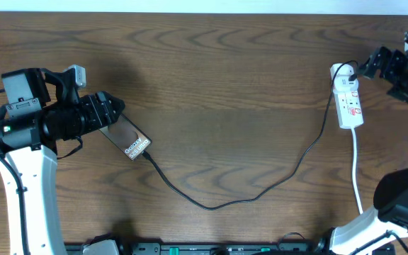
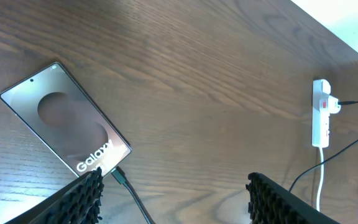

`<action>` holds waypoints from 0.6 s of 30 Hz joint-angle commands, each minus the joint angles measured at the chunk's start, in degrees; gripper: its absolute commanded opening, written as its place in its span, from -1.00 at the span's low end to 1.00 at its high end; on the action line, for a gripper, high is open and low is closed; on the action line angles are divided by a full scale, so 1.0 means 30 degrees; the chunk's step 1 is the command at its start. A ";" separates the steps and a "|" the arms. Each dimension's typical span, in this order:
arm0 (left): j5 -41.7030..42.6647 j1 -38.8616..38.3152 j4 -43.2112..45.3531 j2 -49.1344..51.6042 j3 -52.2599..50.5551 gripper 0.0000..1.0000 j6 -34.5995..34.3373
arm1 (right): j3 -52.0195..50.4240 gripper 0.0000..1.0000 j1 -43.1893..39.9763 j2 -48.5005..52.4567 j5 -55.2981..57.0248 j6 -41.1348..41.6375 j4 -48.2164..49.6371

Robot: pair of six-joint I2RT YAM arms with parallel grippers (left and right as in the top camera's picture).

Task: Plug charger to phone and switch on socket
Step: 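Lift the right gripper up and away from the power strip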

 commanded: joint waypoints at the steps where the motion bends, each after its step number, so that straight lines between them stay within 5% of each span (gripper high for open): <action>1: -0.0160 -0.0080 -0.0058 -0.0044 0.0007 0.46 0.0248 | 0.0233 0.98 0.0007 -0.0729 0.0146 0.0277 -0.0554; 18: -0.0160 -0.0080 -0.0058 -0.0044 0.0007 0.46 0.0248 | 0.0219 0.99 0.0007 -0.0845 0.0284 0.0270 -0.0619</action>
